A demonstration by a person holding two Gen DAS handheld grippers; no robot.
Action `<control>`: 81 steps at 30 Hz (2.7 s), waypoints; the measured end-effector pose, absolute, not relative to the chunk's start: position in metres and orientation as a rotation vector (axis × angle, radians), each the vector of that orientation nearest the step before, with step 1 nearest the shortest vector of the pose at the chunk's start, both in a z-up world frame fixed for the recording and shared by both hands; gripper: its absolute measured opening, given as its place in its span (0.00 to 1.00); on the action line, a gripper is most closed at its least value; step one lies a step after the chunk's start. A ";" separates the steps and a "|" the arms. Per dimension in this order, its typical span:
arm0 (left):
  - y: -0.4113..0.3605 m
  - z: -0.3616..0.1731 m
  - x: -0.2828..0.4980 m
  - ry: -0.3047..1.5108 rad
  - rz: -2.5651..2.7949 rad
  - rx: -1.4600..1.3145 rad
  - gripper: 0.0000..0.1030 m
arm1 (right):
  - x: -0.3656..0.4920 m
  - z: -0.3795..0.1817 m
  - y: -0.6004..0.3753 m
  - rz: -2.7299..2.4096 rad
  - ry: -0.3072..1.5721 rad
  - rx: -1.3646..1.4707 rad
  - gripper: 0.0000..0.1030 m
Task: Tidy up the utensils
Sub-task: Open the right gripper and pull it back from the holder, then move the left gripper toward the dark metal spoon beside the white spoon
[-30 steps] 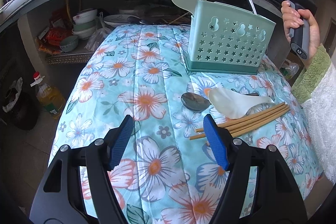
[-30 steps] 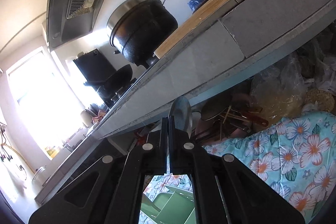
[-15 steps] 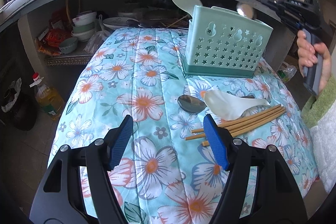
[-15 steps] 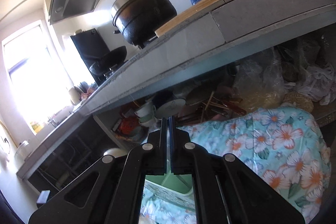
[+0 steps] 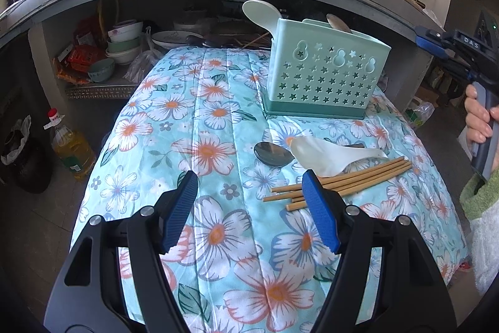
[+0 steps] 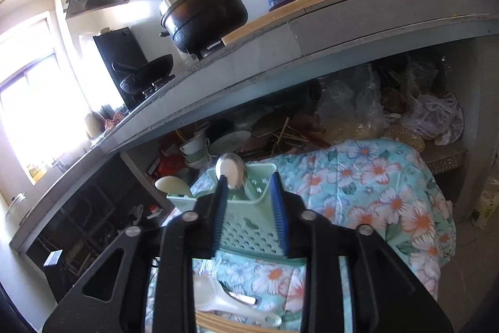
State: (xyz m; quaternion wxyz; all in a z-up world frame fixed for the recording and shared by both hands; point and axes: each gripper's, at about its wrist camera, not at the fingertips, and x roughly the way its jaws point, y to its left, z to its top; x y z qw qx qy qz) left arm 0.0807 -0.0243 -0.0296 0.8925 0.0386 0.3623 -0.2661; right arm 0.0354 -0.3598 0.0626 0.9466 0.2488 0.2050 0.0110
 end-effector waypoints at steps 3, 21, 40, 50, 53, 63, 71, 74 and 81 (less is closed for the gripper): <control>-0.025 -0.029 0.079 0.755 -0.553 0.083 0.64 | 0.020 0.061 -0.356 -0.007 0.450 0.498 0.44; -0.034 -0.046 0.072 0.829 -0.584 0.064 0.72 | -0.030 -0.011 -0.284 -0.180 0.886 0.295 0.69; -0.035 -0.053 0.073 0.864 -0.574 0.040 0.80 | -0.036 -0.077 -0.249 -0.215 1.118 0.193 0.94; -0.034 -0.062 0.076 0.885 -0.601 0.010 0.84 | -0.041 -0.078 -0.258 -0.158 1.091 0.253 0.94; -0.032 -0.065 0.080 0.906 -0.591 -0.008 0.86 | -0.039 -0.079 -0.258 -0.152 1.097 0.243 0.94; -0.016 -0.056 0.088 0.890 -0.643 -0.127 0.92 | -0.048 -0.080 -0.256 -0.147 1.047 0.216 0.94; -0.013 -0.046 0.079 0.832 -0.710 -0.150 0.92 | -0.055 -0.061 -0.245 -0.200 0.939 0.151 0.93; -0.018 -0.046 0.078 0.831 -0.725 -0.142 0.92 | -0.058 -0.049 -0.237 -0.188 0.864 0.120 0.90; -0.030 -0.053 0.088 0.887 -0.734 -0.166 0.92 | -0.056 -0.050 -0.244 -0.146 0.837 0.201 0.80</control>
